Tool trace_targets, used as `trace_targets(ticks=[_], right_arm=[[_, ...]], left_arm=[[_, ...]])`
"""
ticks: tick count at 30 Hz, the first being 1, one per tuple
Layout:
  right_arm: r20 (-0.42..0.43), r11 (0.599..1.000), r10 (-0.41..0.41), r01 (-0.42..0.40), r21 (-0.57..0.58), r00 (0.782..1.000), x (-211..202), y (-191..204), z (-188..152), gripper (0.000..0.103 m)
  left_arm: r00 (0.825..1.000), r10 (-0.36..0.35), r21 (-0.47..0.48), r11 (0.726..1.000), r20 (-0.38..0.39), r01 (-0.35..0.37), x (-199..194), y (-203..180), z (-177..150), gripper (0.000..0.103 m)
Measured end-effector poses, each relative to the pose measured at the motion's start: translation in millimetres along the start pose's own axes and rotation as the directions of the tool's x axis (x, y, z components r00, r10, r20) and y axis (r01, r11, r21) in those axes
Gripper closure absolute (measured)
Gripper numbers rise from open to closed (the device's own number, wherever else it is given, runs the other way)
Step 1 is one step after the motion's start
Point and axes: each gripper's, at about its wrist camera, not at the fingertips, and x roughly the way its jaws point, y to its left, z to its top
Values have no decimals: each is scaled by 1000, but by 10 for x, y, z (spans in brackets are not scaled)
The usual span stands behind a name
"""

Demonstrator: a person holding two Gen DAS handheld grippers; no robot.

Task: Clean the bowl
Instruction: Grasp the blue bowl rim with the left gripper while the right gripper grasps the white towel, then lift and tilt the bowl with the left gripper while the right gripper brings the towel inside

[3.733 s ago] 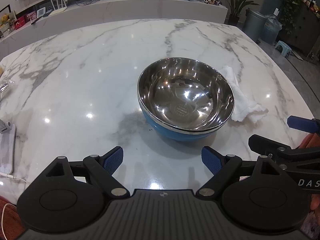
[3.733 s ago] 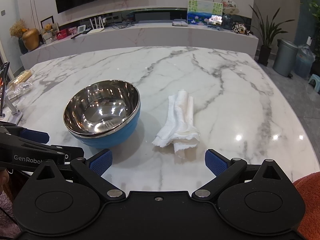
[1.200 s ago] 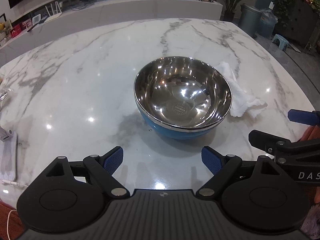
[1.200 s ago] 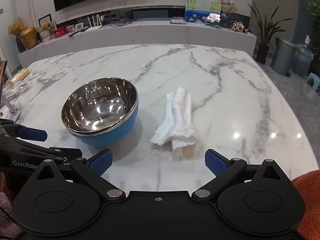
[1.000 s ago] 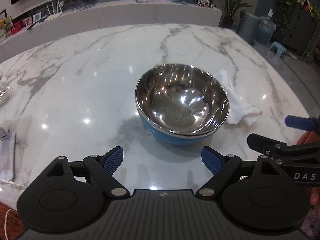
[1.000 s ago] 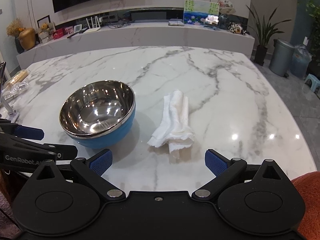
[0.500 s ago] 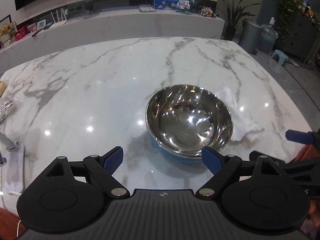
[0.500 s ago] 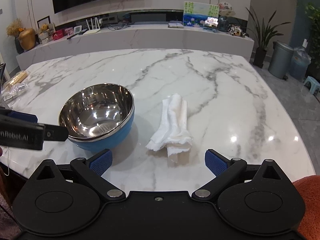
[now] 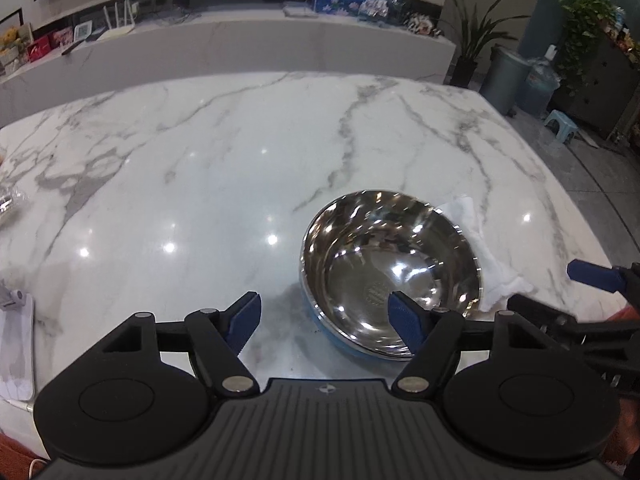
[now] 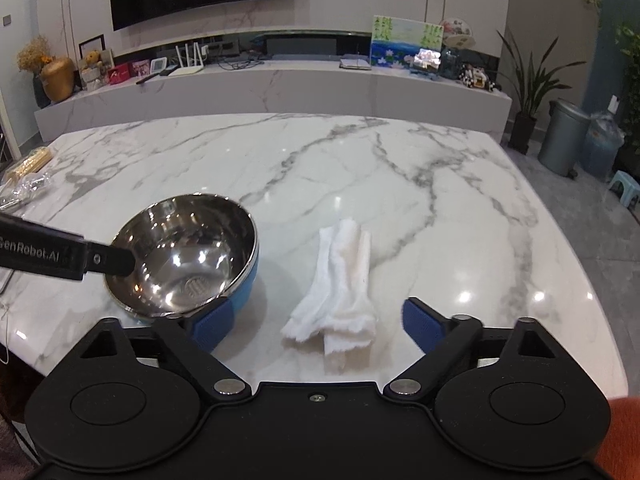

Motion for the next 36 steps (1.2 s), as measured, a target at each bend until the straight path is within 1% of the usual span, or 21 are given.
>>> trace_targets(ticks=[1, 3, 4, 6, 8, 9, 10, 11, 12, 13, 16, 17, 18, 19, 21, 24, 29, 33, 36], right_arm=[[-4, 1000, 1, -1, 0, 1000, 37, -17, 21, 25], [-9, 1000, 0, 0, -5, 1000, 91, -34, 46, 32], [-12, 1000, -2, 2, -6, 1000, 122, -43, 56, 34], [-33, 1000, -3, 3, -9, 999, 243, -74, 90, 48], [-52, 1000, -2, 1, -8, 999, 348, -100, 116, 53], [-59, 1000, -1, 1, -7, 998, 398, -113, 126, 53], [-66, 1000, -2, 2, -10, 998, 447, -123, 132, 53], [-73, 1000, -4, 3, -13, 997, 496, -131, 138, 55], [-80, 1000, -6, 5, -16, 997, 545, -140, 143, 58], [-86, 1000, -8, 6, -16, 996, 581, -144, 142, 60], [-103, 1000, -11, 10, -14, 995, 700, -162, 135, 61], [-108, 1000, -11, 9, -16, 994, 735, -164, 133, 63], [-113, 1000, -11, 9, -18, 994, 768, -165, 131, 68], [-117, 1000, -11, 8, -21, 993, 801, -166, 128, 70], [-125, 1000, -10, 7, -25, 992, 861, -168, 120, 78], [-122, 999, -12, 7, -45, 992, 900, -163, 99, 84], [-112, 997, -15, 6, -83, 994, 914, -154, 73, 91], [-125, 997, -1, -8, -72, 992, 920, -193, 128, 94], [-116, 998, 42, -47, -45, 992, 802, -222, 166, 94]], left_arm=[[1000, -2, -5, 1000, -6, 2, 22, 12, 4, 34], [1000, -5, -14, 1000, -17, 5, 57, 30, 6, 40], [1000, -5, -17, 1000, -21, 5, 70, 37, 8, 40], [999, -10, -31, 999, -34, 9, 117, 58, 15, 43], [999, -18, -40, 999, -49, 16, 176, 72, 26, 46], [998, -20, -40, 999, -54, 18, 194, 74, 30, 50], [998, -21, -40, 999, -58, 19, 212, 77, 33, 51], [997, -23, -45, 999, -67, 20, 251, 84, 38, 51], [997, -28, -49, 998, -73, 25, 276, 93, 43, 53], [997, -30, -50, 998, -76, 27, 287, 94, 44, 54], [995, -40, -59, 998, -93, 34, 362, 109, 47, 60], [994, -45, -63, 997, -104, 39, 397, 116, 45, 62], [993, -46, -64, 997, -106, 40, 405, 116, 45, 64], [993, -48, -65, 997, -111, 41, 422, 117, 42, 66], [992, -48, -63, 997, -118, 41, 446, 115, 32, 74], [991, -58, -60, 997, -120, 51, 456, 111, 23, 77], [991, -59, -57, 997, -118, 53, 454, 98, 26, 79], [993, -48, -52, 998, -112, 43, 486, 95, 65, 82], [993, -47, -51, 998, -112, 41, 464, 86, 50, 83]])
